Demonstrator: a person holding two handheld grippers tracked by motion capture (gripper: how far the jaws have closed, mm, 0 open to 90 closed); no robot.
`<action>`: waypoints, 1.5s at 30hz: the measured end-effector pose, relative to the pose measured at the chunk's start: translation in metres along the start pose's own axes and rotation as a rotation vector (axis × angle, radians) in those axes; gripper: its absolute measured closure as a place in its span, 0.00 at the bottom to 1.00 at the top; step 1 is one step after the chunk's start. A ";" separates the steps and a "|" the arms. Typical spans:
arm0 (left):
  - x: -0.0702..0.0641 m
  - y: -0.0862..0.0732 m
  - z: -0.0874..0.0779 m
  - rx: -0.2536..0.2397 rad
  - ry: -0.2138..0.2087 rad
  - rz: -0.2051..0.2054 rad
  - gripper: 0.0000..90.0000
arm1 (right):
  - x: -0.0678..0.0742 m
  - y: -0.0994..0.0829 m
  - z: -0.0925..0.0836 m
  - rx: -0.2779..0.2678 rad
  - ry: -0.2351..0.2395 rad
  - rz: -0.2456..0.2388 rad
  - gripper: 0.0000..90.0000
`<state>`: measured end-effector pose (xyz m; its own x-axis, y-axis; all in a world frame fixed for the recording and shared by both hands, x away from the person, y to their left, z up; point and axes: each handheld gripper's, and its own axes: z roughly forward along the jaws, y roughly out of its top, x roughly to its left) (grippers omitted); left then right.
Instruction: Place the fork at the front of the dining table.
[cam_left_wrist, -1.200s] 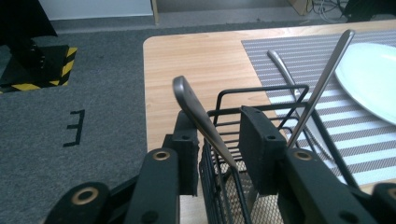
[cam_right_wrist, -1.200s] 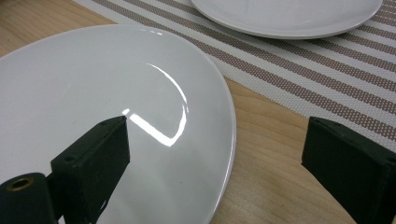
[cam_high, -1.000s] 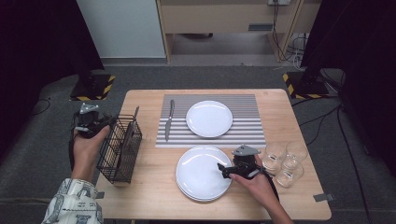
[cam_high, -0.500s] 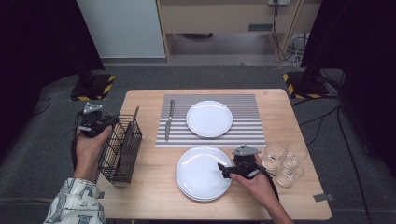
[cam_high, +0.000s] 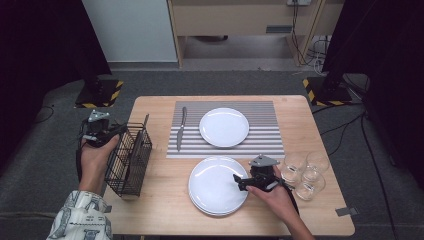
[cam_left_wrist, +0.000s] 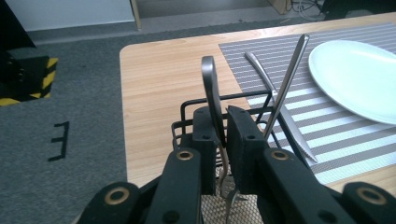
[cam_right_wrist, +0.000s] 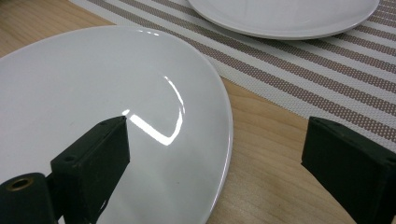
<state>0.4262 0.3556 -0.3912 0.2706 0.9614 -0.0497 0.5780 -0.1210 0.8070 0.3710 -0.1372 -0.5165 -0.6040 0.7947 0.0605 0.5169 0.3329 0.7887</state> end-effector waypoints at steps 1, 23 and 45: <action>0.001 0.000 0.000 0.001 -0.007 -0.005 0.91 | 0.000 0.000 0.000 0.000 0.000 0.000 0.09; -0.004 0.001 -0.011 -0.016 -0.031 -0.009 0.96 | 0.000 -0.001 0.001 0.007 -0.001 -0.011 0.09; -0.004 0.023 -0.029 -0.037 -0.004 0.030 0.96 | 0.000 0.000 0.001 0.002 -0.002 -0.004 0.09</action>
<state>0.4162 0.3556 -0.3557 0.2909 0.9564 -0.0272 0.5407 -0.1409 0.8293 0.3712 -0.1367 -0.5173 -0.6049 0.7944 0.0557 0.5156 0.3374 0.7876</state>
